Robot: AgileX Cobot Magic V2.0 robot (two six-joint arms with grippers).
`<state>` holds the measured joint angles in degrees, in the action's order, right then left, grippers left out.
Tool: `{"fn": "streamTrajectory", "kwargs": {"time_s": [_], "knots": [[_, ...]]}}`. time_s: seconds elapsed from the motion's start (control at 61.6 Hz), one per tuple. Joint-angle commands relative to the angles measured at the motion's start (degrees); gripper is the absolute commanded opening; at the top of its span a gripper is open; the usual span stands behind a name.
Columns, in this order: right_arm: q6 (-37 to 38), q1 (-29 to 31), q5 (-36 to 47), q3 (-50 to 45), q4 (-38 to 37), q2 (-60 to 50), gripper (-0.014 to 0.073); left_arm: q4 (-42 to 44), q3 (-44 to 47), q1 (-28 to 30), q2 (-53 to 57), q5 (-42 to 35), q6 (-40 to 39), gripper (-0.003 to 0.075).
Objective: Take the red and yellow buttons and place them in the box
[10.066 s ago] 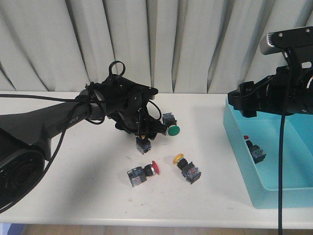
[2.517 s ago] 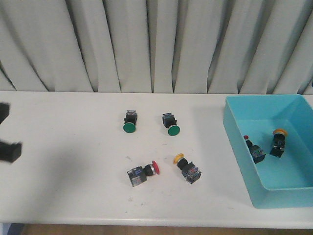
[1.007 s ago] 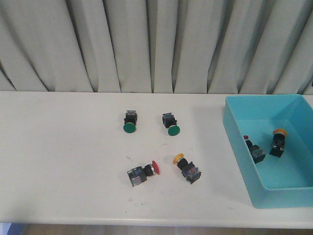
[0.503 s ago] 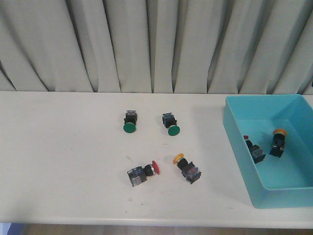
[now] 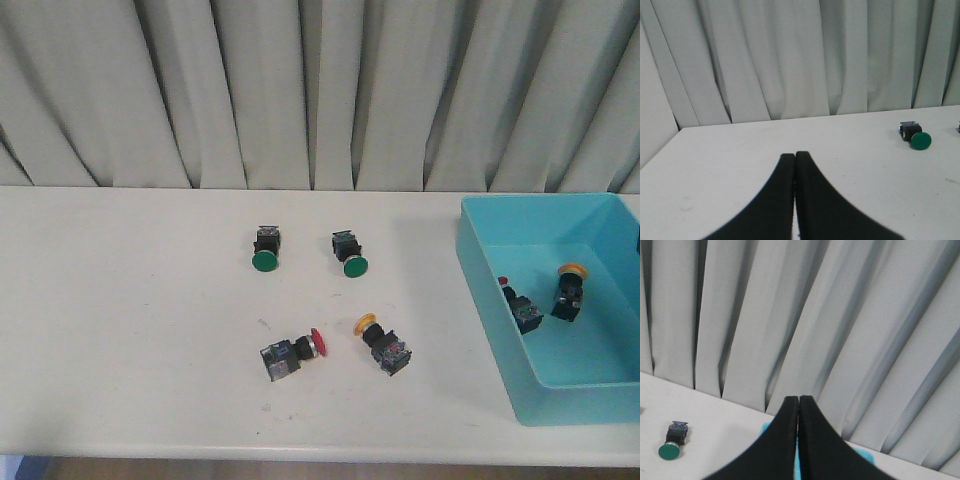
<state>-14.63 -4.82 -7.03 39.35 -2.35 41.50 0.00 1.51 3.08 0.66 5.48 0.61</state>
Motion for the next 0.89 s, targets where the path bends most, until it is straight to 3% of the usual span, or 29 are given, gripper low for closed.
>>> {"fn": "streamTrajectory", "kwargs": {"time_s": [0.0,0.503,0.698,0.877], "knots": [[3.4,0.1,9.3,-4.8,-3.7,-4.5,-0.0008,-0.3,2.8,-0.2,0.8,-4.1,0.0,-0.0006],[12.1,0.1,7.4,-36.6,-3.2,-39.6,-0.0008,-0.3,2.8,-0.2,0.8,-4.1,0.0,-0.0006],[18.7,0.1,8.3,-41.4,-3.2,-42.7,-0.0008,-0.3,2.8,-0.2,0.8,-4.1,0.0,-0.0006],[19.4,0.1,8.7,-41.4,-3.2,-42.7,-0.0008,-0.3,2.8,-0.2,0.8,-4.1,0.0,-0.0006]]}}
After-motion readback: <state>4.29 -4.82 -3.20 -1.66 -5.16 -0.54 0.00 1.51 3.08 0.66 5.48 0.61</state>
